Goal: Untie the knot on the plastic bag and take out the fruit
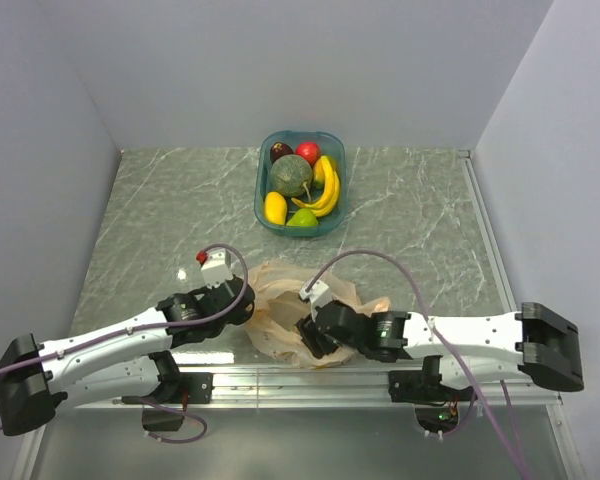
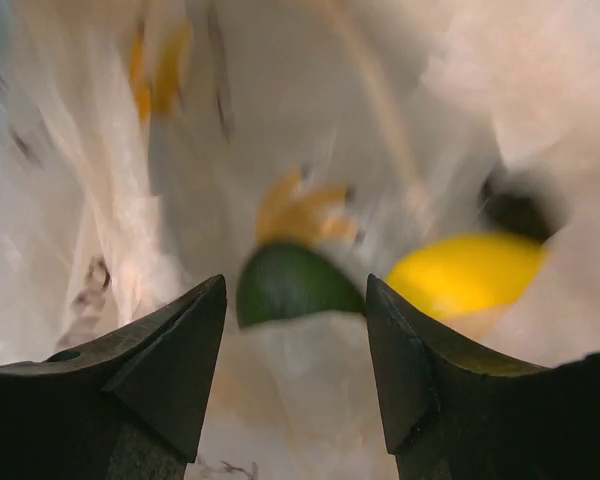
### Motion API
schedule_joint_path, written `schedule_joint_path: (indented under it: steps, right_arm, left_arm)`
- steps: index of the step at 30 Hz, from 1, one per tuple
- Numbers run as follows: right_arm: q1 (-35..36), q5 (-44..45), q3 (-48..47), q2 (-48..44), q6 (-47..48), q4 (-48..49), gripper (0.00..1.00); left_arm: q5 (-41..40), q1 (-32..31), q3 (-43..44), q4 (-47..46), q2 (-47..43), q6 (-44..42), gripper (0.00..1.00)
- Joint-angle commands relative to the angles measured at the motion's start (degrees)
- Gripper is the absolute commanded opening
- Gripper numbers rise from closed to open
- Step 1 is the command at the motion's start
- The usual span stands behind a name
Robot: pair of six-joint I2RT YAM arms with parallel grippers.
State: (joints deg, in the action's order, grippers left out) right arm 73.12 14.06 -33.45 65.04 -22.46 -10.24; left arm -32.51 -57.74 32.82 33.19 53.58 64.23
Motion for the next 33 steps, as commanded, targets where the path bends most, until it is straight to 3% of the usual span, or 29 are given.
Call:
schedule_joint_path:
  steps: [1, 4, 13, 18, 23, 28, 33]
  right_arm:
    - [2.2, 1.0, 1.5, 2.5, -7.0, -0.5, 0.63]
    - [2.5, -1.1, 2.4, 4.1, -9.6, 0.2, 0.62]
    - [2.6, 6.8, -1.8, 11.3, -15.7, -7.2, 0.62]
    - [2.6, 15.0, -4.7, 6.3, -16.1, -10.9, 0.63]
    - [1.0, 26.2, -7.1, 5.3, -21.9, -15.6, 0.63]
    - [-2.9, 27.9, -5.1, 6.2, -28.4, -18.2, 0.63]
    - [-5.2, 25.3, 1.3, 0.4, -28.5, -13.2, 0.62]
  left_arm:
    - [-2.4, -0.2, 2.3, -2.6, 0.9, 0.9, 0.01]
    - [-3.9, -0.2, 3.4, -1.1, 1.4, 0.9, 0.01]
    - [-8.5, 0.6, 4.5, 3.4, -1.0, 1.9, 0.01]
    - [-2.8, 0.8, 2.4, -4.2, -2.9, -5.3, 0.01]
    - [2.8, 0.6, -0.4, -9.8, -2.3, -6.8, 0.0]
    - [2.5, 0.0, -0.5, -9.1, -1.0, -6.0, 0.0]
    - [-1.4, 0.0, -1.0, -3.8, -2.1, -0.9, 0.01]
